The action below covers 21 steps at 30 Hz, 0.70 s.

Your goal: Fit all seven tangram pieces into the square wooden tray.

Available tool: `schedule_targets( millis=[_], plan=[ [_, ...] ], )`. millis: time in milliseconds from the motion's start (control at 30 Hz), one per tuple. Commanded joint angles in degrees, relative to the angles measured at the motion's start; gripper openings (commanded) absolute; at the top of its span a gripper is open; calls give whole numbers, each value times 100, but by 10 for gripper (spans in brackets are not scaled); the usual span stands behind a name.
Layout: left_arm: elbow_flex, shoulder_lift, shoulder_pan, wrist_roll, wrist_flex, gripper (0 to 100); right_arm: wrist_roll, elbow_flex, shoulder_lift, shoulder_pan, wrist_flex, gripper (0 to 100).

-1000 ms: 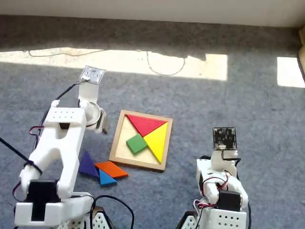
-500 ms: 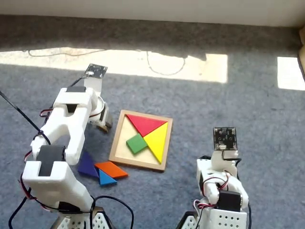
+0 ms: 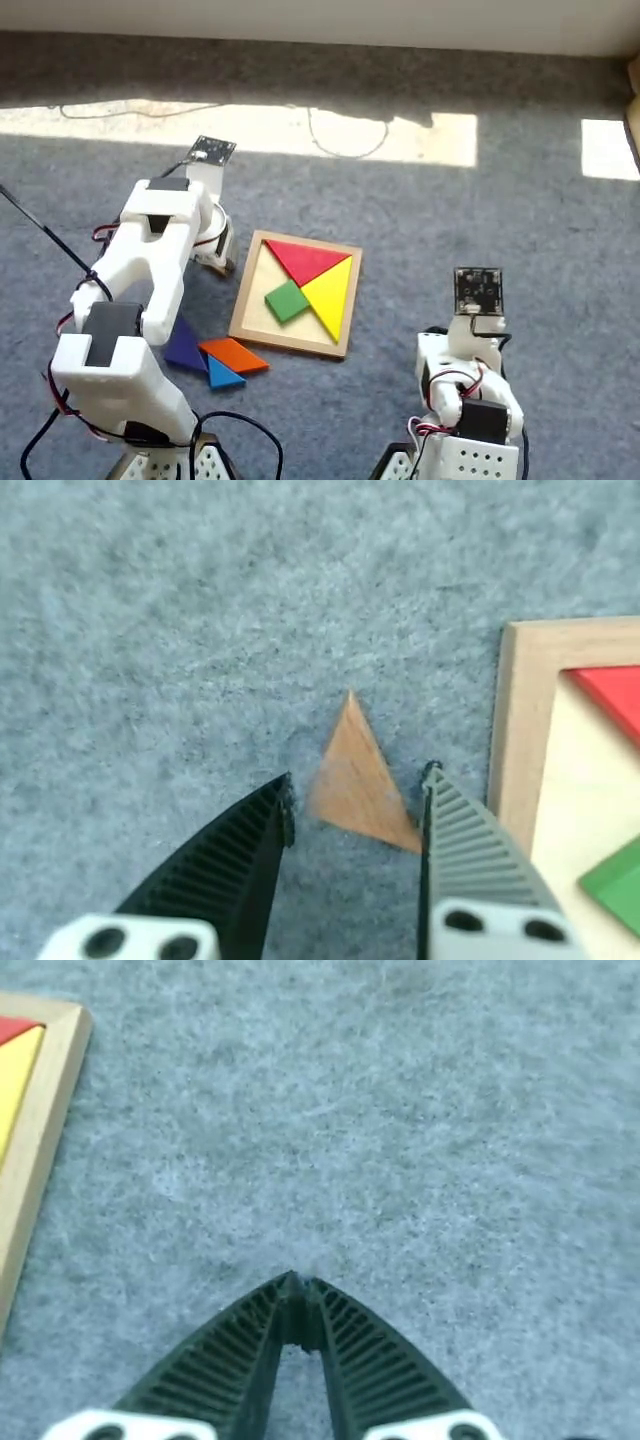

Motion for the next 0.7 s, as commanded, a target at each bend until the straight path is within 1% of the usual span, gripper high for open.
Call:
schedule_targets(
  millis=[0, 133, 267, 500, 667],
  plan=[
    [-127, -4, 110, 0, 220, 196, 44, 549, -75, 75, -101, 9],
    [-84, 4, 110, 9, 299, 191, 44, 549, -75, 75, -101, 9],
    [-13, -31, 119, -18, 255, 146, 44, 549, -75, 84, -101, 9],
    [-66, -40, 347, -44, 246, 144, 44, 549, -75, 92, -101, 9],
    [-66, -57, 330, -510, 264, 140, 44, 549, -75, 92, -101, 9]
  ],
)
